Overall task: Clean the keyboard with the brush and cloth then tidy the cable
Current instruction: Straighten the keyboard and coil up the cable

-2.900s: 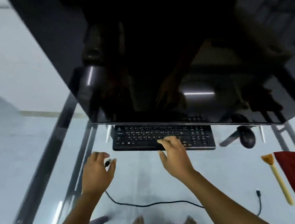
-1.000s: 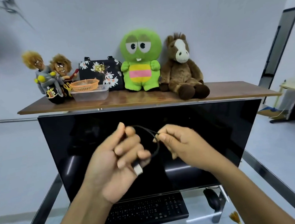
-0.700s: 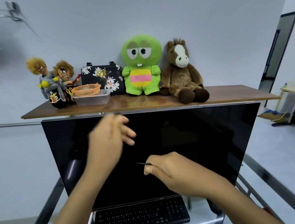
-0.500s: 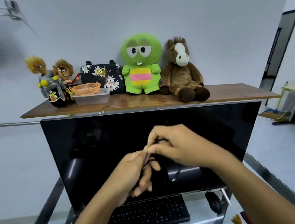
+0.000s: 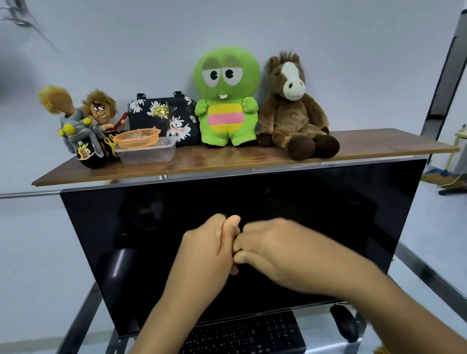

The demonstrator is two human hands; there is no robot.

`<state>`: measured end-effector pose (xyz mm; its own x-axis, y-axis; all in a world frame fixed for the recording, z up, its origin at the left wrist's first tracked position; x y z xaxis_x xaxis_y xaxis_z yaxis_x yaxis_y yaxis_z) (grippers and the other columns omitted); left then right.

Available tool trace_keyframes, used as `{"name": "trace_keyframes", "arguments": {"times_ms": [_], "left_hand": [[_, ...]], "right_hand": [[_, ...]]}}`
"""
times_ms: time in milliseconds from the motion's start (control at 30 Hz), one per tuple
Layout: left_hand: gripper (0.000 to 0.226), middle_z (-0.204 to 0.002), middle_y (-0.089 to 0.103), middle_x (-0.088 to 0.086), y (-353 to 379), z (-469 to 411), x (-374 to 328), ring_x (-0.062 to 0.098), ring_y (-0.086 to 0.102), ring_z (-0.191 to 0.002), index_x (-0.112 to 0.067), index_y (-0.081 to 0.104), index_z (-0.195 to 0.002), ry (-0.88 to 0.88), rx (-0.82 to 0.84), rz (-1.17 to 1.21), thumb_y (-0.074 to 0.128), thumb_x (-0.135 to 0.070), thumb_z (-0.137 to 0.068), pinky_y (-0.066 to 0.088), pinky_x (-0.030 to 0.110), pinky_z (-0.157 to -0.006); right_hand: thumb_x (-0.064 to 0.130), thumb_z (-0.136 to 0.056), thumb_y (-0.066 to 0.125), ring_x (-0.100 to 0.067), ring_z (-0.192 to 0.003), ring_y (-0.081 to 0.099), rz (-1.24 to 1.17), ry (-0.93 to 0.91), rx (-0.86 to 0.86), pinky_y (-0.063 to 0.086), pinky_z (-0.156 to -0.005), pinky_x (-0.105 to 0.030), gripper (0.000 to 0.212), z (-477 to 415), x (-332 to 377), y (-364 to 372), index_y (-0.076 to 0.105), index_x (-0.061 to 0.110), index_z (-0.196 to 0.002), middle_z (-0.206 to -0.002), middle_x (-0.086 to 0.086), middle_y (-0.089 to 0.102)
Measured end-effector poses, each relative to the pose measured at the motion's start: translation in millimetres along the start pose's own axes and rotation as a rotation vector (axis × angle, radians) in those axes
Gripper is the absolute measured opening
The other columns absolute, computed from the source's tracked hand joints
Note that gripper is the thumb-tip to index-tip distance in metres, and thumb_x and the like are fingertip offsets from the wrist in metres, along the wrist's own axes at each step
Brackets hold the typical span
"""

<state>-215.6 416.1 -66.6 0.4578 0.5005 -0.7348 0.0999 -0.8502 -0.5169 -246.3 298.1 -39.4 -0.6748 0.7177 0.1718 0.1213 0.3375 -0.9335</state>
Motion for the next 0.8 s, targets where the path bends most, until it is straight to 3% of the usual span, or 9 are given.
{"name": "trace_keyframes", "arguments": {"times_ms": [67, 133, 200, 300, 400, 533, 633, 800], "left_hand": [[0.043, -0.058, 0.067, 0.008, 7.0, 9.3, 0.6, 0.021, 0.065, -0.051, -0.013, 0.057, -0.073, -0.062, 0.111, 0.200, 0.037, -0.040, -0.100, 0.053, 0.037, -0.065], [0.047, -0.053, 0.063, 0.013, 12.5, 13.6, -3.9, 0.029, 0.063, -0.048, -0.006, 0.055, -0.076, -0.121, 0.229, 0.381, 0.035, -0.040, -0.100, 0.056, 0.044, -0.072], [0.051, -0.048, 0.054, 0.018, 16.8, 16.8, -5.7, 0.030, 0.056, -0.044, -0.004, 0.054, -0.074, -0.237, 0.361, 0.630, 0.035, -0.043, -0.099, 0.057, 0.046, -0.076], [0.047, -0.046, 0.044, 0.011, 18.9, 22.6, -6.3, 0.022, 0.048, -0.038, -0.007, 0.055, -0.072, -0.419, 0.493, 0.932, 0.037, -0.041, -0.098, 0.056, 0.037, -0.069], [0.038, -0.051, 0.044, 0.008, 18.8, 24.0, -3.1, 0.018, 0.048, -0.041, -0.005, 0.058, -0.077, -0.477, 0.520, 1.042, 0.044, -0.035, -0.097, 0.056, 0.037, -0.073], [0.032, -0.063, 0.055, 0.008, 15.1, 18.8, 15.0, 0.016, 0.056, -0.055, 0.001, 0.065, -0.094, -0.428, 0.400, 0.871, 0.053, -0.029, -0.094, 0.055, 0.041, -0.089], [0.019, -0.064, 0.056, 0.002, 11.3, 17.2, 15.6, 0.014, 0.056, -0.061, -0.007, 0.067, -0.090, -0.253, 0.335, 0.571, 0.057, -0.024, -0.094, 0.055, 0.027, -0.078], [0.013, -0.068, 0.064, -0.001, 13.5, 16.8, 9.6, 0.007, 0.059, -0.060, -0.019, 0.064, -0.082, -0.059, 0.193, 0.331, 0.058, -0.023, -0.094, 0.050, 0.022, -0.064]], "right_hand": [[0.028, -0.095, 0.063, -0.003, -0.078, 0.056, -0.090, -0.019, -0.050, 0.048, -0.073, -0.022, 0.014, 1.4, -5.9, -21.5, 0.074, 0.019, -0.093, -0.084, 0.009, 0.059], [0.025, -0.089, 0.072, -0.003, -0.074, 0.055, -0.190, -0.003, -0.085, 0.045, -0.067, -0.015, 0.007, 3.1, -13.5, -29.9, 0.077, 0.020, -0.088, -0.082, 0.008, 0.058], [0.021, -0.088, 0.074, -0.006, -0.078, 0.059, -0.303, -0.001, -0.139, 0.047, -0.070, -0.017, 0.004, 2.1, -18.1, -29.0, 0.077, 0.018, -0.087, -0.088, 0.004, 0.059], [0.015, -0.090, 0.070, -0.008, -0.088, 0.065, -0.509, 0.041, -0.191, 0.053, -0.080, -0.025, 0.005, 0.9, -24.3, -16.0, 0.074, 0.012, -0.089, -0.098, 0.004, 0.068], [0.013, -0.092, 0.068, -0.003, -0.072, 0.067, -0.695, 0.181, -0.212, 0.053, -0.069, -0.019, 0.007, 4.6, -29.0, 0.5, 0.070, 0.006, -0.093, -0.077, 0.004, 0.070], [0.016, -0.089, 0.072, -0.011, -0.060, 0.067, -0.716, 0.335, -0.318, 0.053, -0.062, -0.022, 0.008, 9.6, -38.5, 7.9, 0.070, 0.009, -0.087, -0.070, -0.009, 0.071], [0.017, -0.089, 0.071, -0.016, -0.061, 0.068, -0.905, 0.463, -0.279, 0.054, -0.064, -0.031, 0.011, 13.3, -49.5, 17.6, 0.068, 0.007, -0.088, -0.071, -0.011, 0.072], [0.025, -0.082, 0.070, -0.015, -0.054, 0.062, -1.312, 0.580, -0.256, 0.048, -0.056, -0.028, 0.024, 17.7, -55.1, 31.7, 0.059, 0.006, -0.091, -0.068, -0.012, 0.066]]}}
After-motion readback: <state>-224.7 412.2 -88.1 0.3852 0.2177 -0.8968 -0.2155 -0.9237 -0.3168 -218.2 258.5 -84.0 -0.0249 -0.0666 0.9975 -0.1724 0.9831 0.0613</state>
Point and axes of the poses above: each hand's wrist, its own z-axis away from the middle knuckle, its own y-axis out of the palm, x = y × z, the point moved 5 cm from there along -z, towards the middle knuckle
